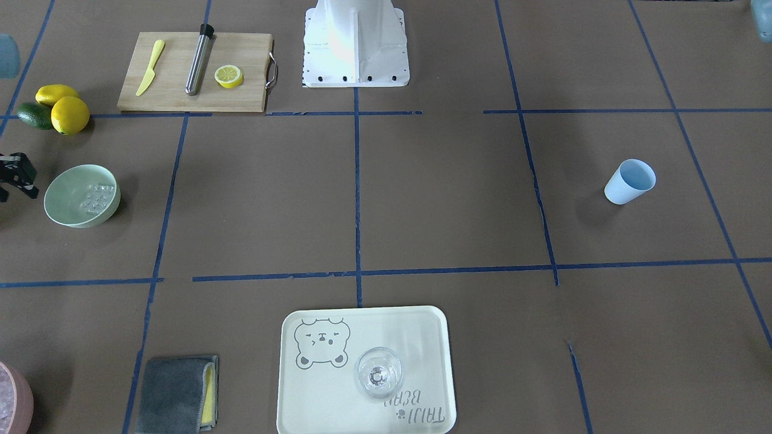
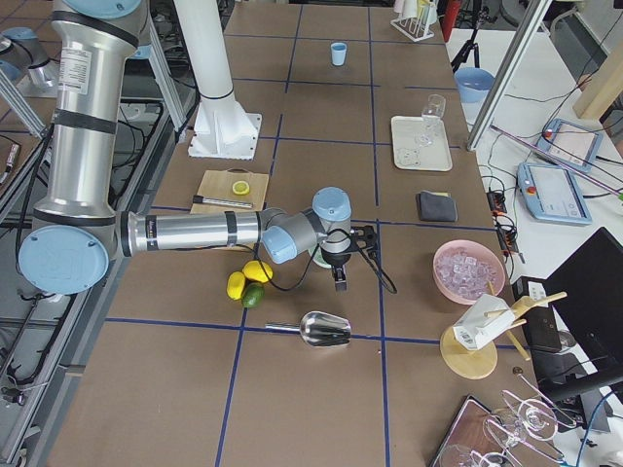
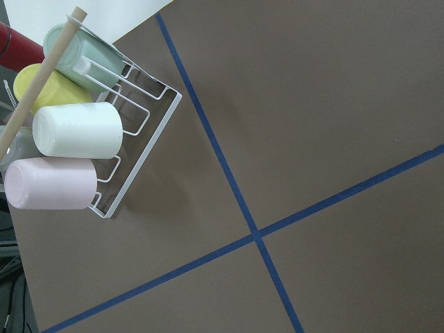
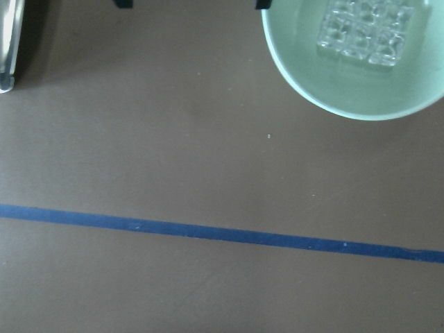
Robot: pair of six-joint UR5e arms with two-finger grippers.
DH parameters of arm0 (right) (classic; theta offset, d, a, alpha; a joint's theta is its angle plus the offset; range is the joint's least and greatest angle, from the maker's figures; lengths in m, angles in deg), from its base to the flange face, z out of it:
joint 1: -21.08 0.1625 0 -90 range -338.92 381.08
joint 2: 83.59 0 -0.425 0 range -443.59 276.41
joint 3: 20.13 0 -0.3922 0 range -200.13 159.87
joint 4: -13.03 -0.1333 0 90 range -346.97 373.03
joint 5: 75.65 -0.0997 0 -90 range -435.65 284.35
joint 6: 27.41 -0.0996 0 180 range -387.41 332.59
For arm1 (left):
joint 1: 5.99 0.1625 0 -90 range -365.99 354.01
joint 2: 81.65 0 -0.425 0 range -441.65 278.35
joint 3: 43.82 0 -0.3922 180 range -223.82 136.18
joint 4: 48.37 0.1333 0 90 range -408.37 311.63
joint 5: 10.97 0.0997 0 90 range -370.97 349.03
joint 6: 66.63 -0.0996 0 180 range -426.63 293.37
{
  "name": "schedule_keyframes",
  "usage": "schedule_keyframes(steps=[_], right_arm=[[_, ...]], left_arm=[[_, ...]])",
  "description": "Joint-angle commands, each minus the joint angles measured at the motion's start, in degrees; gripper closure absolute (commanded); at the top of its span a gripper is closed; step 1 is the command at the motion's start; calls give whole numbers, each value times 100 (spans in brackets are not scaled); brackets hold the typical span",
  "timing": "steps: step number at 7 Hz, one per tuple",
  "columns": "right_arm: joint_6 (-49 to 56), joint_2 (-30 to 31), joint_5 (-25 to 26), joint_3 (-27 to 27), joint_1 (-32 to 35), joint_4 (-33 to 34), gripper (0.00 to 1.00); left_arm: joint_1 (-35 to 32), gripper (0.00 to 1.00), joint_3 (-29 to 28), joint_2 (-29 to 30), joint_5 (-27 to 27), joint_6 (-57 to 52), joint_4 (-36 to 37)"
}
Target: Pour ice into bowl
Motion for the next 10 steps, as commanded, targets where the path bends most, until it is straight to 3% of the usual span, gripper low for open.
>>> schedule_keyframes(steps=[1,2,3,5,10], right_arm=[[1993,-326,-176,-291,1066,1849,0],[2513,-301,-795,-258,1558,2161,0],[2797,-153,-1001,-214,1859,2181,0],[2712,42,-1554,-30,1958,2129,0],[2712,-195,-1584,199,1950,2006,0]], left_arm=[[0,0,-44,3,-3,3,52],[-78,0,-166,3,-238,3,79],[-279,0,-411,55,-745,-6,166],[-666,0,-624,82,-1178,-15,717],[-721,0,-1081,-103,-1637,29,703]])
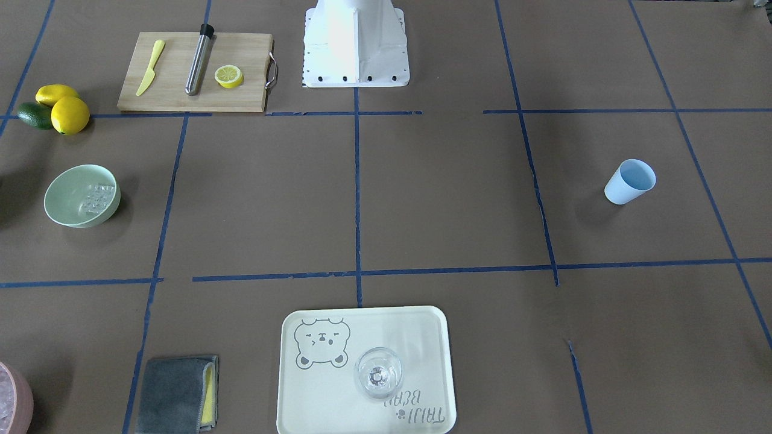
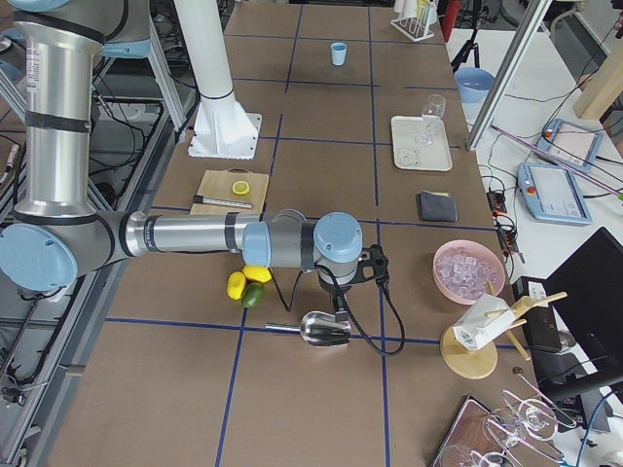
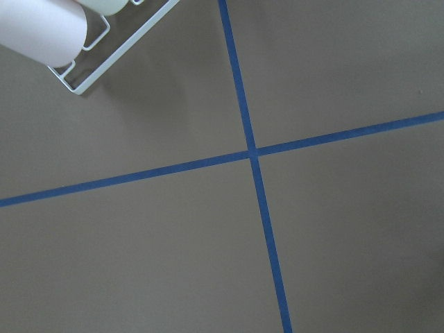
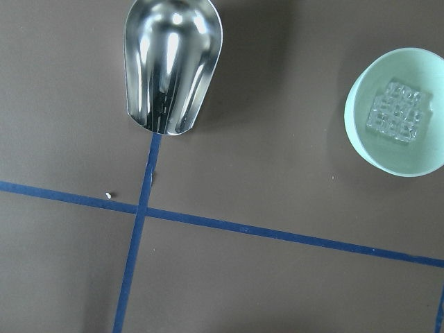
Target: Pour ice into bowl
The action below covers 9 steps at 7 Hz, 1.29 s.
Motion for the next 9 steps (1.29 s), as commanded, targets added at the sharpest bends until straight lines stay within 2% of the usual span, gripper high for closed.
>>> schedule_keyframes(steps=[1,3,9], right_arm=[[-4,-16,-7,233,0,-34,0],[-12,-16,-7,295,0,-34,0],[14,-25,46,366,1,-43,0]], left_arm=[[-8,0,-138,-21,-125,30,-11],[0,0,-121,-13,-125,381,-19],[0,0,-138,-30,-117,364,-37]])
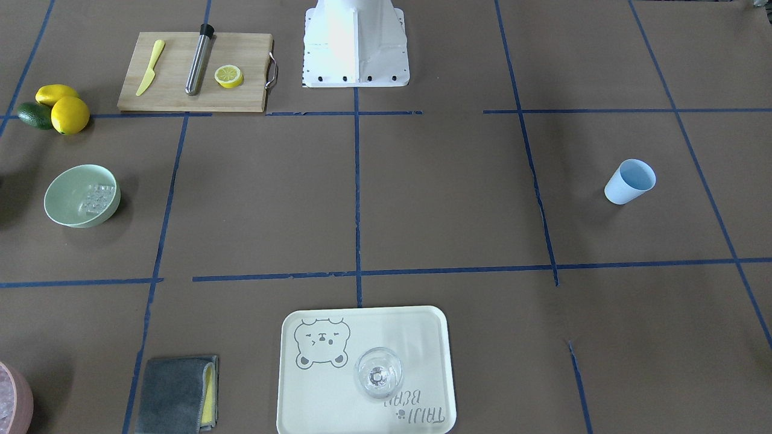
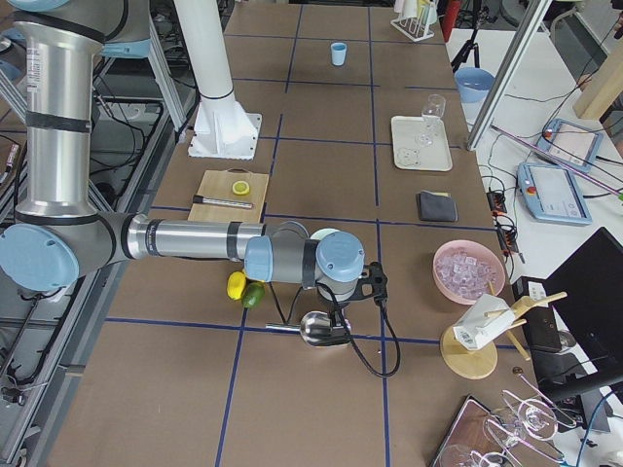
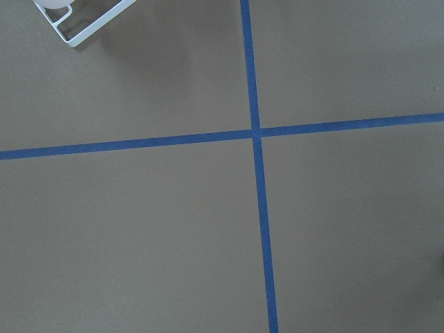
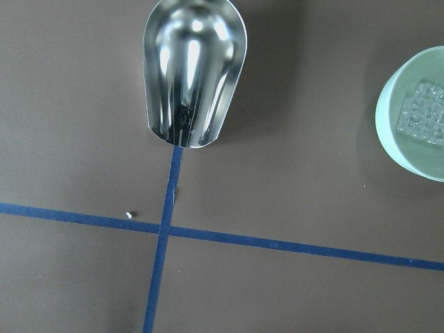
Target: Pour ice into bowl
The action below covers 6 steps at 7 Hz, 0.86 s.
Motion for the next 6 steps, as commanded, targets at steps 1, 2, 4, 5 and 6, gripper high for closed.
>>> schedule_keyframes(steps=[1,2,4,5,6], right_arm=[[-7,-16,1,1,-4,-3,0],[-7,-16,1,-8,-4,-3,0],[-286,-42,18,-25,-4,-12,0],[-558,-95,149,-25,-4,-151,0],[-709,-104,333,9,-4,-292,0]], left_arm=[[0,0,-16,-1,3,-16,-66],[0,0,-16,-1,3,-16,-75],[0,0,-7,-1,3,-16,-75],[0,0,-7,-1,3,-7,-75],[0,0,-16,-1,3,2,-75]])
